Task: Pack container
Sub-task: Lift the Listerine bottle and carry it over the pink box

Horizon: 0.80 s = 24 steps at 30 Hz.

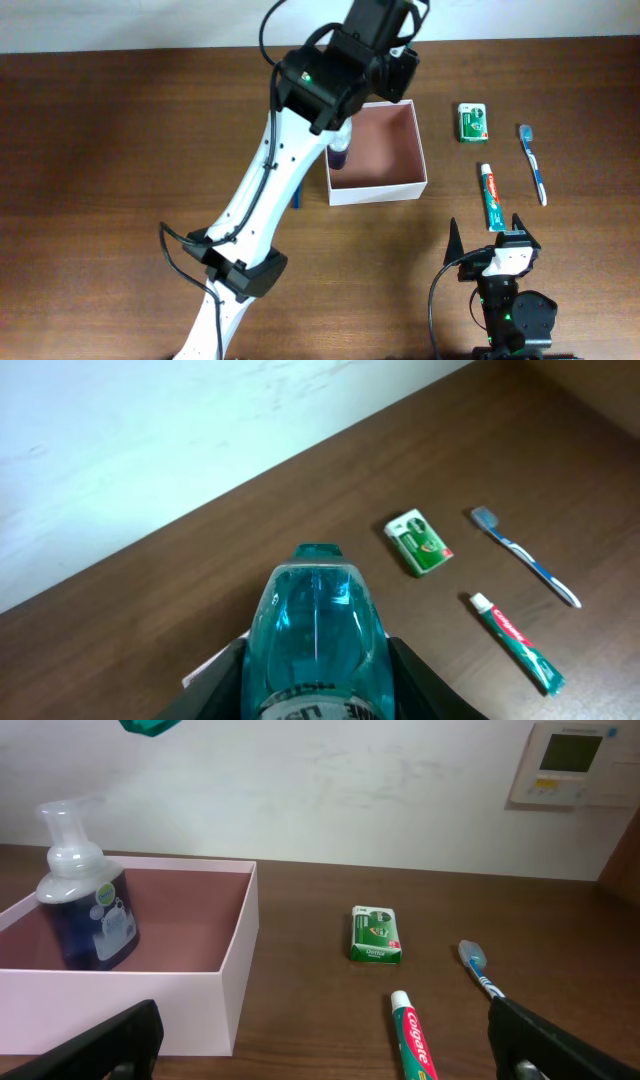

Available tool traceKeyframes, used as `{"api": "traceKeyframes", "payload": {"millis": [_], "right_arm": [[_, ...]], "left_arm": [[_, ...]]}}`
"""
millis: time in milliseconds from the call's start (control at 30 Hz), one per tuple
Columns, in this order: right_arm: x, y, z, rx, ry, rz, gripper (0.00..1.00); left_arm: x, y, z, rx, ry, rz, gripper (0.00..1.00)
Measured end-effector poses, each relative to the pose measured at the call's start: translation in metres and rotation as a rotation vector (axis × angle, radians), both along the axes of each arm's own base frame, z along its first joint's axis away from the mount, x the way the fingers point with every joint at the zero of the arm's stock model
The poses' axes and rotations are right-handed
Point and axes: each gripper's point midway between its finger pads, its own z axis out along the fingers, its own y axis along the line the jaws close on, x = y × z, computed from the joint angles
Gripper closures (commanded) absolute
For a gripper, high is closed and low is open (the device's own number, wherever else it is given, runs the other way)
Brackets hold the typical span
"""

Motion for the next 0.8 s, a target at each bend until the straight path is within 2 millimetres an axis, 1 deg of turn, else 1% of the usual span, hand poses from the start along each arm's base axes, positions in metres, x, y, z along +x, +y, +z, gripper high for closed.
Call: {"api": "traceKeyframes", "payload": {"millis": [167,300,400,533,600,700,800], "right_arm": [[0.0,0.0,0.0,0.0,0.0,0.0,0.01],[0.0,0.0,0.0,0.0,0.0,0.0,0.01],[0.0,0.0,0.0,0.0,0.0,0.0,0.01],[0.0,0.0,0.0,0.001,0.0,0.0,0.01],[0.0,0.0,0.0,0.0,0.0,0.0,0.01],[0.0,0.0,0.0,0.0,0.0,0.0,0.01],[0.0,0.0,0.0,0.0,0.0,0.0,0.01]], "left_arm": [[0.0,-0.002,-0.003,0.004,0.004,-0.002,0.75],[0.005,-0.005,-0.014,0.014,0.016,-0.001,0.75],[0.011,-0.01,-0.032,0.025,0.044,0.005,0.75],[0.019,-0.017,-0.064,0.054,0.093,0.013,0.75],[0.021,-0.019,-0.077,0.065,0.113,0.016,0.75],[0.023,-0.02,-0.086,0.074,0.128,0.019,0.75],[0.019,-0.017,-0.093,0.09,0.155,0.024,0.75]]}}
